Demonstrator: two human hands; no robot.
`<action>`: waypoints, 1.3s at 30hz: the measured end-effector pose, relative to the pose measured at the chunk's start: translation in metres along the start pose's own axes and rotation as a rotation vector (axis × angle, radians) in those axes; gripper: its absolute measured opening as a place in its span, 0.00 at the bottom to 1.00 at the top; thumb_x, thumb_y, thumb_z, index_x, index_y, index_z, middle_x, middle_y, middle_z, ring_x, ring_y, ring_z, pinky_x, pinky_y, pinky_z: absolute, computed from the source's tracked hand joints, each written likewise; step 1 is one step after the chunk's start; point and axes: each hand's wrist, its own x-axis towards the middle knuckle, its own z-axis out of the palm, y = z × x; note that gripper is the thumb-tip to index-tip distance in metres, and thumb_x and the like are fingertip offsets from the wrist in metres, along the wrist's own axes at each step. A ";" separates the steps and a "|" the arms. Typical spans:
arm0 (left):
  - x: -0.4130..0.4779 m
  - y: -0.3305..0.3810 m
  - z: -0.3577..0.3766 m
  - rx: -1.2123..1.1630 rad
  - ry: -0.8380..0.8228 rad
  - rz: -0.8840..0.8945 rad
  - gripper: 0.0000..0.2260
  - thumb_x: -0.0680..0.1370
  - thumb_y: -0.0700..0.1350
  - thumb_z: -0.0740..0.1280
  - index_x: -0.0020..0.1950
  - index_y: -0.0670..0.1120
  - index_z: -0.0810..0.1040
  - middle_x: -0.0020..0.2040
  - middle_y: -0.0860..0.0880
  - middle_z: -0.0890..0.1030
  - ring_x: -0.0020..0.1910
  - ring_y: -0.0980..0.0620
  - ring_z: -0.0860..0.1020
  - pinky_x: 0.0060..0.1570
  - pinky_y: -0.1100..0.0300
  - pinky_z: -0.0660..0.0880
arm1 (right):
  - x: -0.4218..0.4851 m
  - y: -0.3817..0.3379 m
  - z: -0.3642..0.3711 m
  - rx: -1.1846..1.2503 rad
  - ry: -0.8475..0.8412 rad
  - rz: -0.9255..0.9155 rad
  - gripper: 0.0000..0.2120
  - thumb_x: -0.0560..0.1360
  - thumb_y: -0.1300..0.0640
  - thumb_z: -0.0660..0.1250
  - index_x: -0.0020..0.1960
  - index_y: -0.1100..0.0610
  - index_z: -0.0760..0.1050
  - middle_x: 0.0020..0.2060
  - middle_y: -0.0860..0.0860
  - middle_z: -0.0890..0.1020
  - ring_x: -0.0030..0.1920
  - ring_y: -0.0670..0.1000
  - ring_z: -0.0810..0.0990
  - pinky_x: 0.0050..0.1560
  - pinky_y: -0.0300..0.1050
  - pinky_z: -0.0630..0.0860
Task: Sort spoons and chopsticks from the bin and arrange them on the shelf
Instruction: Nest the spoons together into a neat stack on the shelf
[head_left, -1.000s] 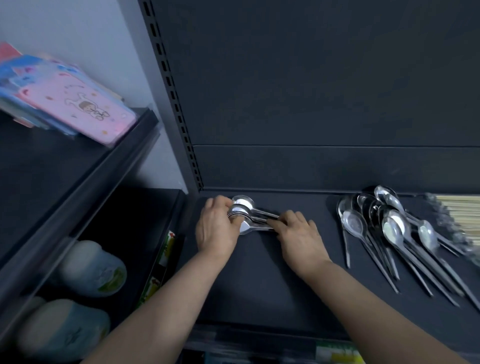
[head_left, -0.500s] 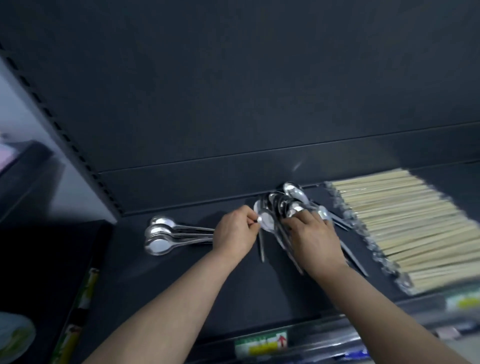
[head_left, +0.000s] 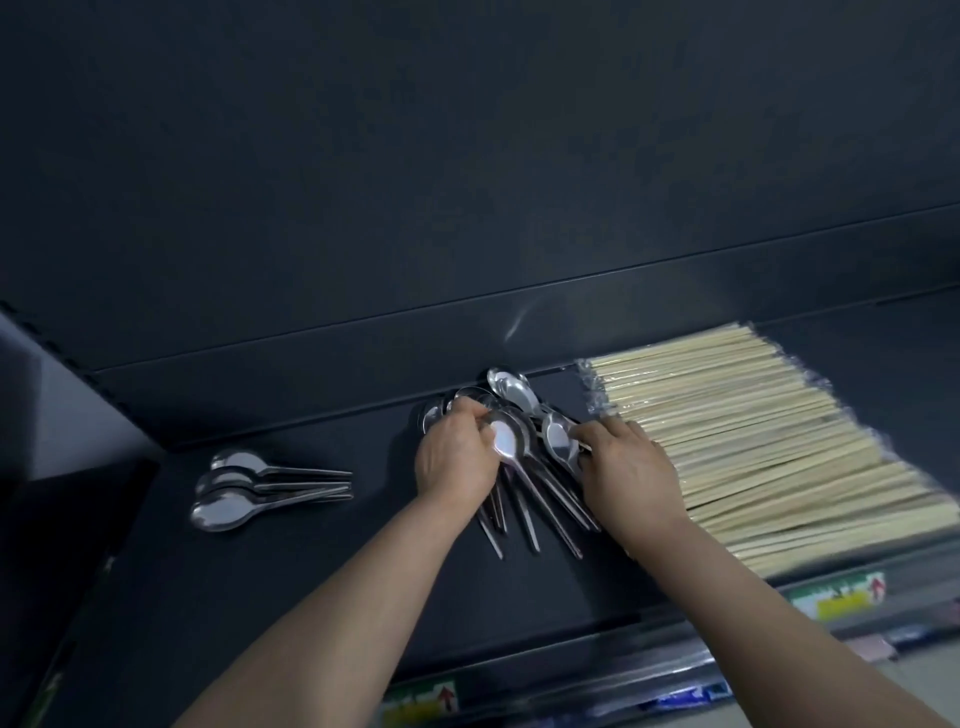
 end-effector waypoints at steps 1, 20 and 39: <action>0.000 0.004 0.000 -0.024 -0.012 0.017 0.10 0.80 0.45 0.63 0.60 0.48 0.76 0.52 0.48 0.82 0.53 0.46 0.79 0.49 0.53 0.76 | 0.001 0.003 -0.001 0.014 -0.004 0.004 0.18 0.75 0.58 0.63 0.64 0.50 0.73 0.59 0.50 0.77 0.60 0.54 0.74 0.53 0.48 0.73; 0.008 0.043 0.018 -0.617 -0.057 -0.191 0.08 0.79 0.42 0.66 0.40 0.48 0.78 0.38 0.48 0.81 0.36 0.51 0.78 0.33 0.62 0.74 | 0.017 0.012 -0.019 0.655 -0.421 0.083 0.09 0.81 0.55 0.58 0.59 0.56 0.70 0.44 0.54 0.84 0.46 0.56 0.83 0.44 0.48 0.79; 0.025 0.012 0.014 0.045 0.054 -0.224 0.13 0.79 0.53 0.64 0.41 0.45 0.74 0.41 0.47 0.80 0.43 0.44 0.78 0.37 0.57 0.69 | 0.032 0.016 -0.010 0.969 -0.321 0.375 0.19 0.79 0.67 0.54 0.69 0.58 0.65 0.40 0.52 0.81 0.40 0.53 0.82 0.39 0.51 0.80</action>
